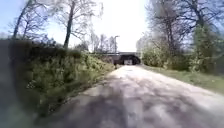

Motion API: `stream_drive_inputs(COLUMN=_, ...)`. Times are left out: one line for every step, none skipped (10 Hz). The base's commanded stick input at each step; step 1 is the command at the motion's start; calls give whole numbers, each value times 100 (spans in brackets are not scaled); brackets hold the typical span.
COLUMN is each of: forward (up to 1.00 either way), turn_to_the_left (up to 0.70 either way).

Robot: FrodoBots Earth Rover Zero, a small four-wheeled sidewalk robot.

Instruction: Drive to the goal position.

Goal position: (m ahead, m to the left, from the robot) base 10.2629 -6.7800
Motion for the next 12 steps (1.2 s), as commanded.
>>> stream_drive_inputs(forward=70, turn_to_the_left=-3)
stream_drive_inputs(forward=70, turn_to_the_left=-14)
stream_drive_inputs(forward=70, turn_to_the_left=-11)
stream_drive_inputs(forward=70, turn_to_the_left=-2)
stream_drive_inputs(forward=70, turn_to_the_left=-13)
stream_drive_inputs(forward=70, turn_to_the_left=-11)
stream_drive_inputs(forward=70, turn_to_the_left=-2)
stream_drive_inputs(forward=70, turn_to_the_left=-14)
stream_drive_inputs(forward=70, turn_to_the_left=-14)
stream_drive_inputs(forward=70, turn_to_the_left=0)
stream_drive_inputs(forward=70, turn_to_the_left=0)
stream_drive_inputs(forward=70, turn_to_the_left=0)
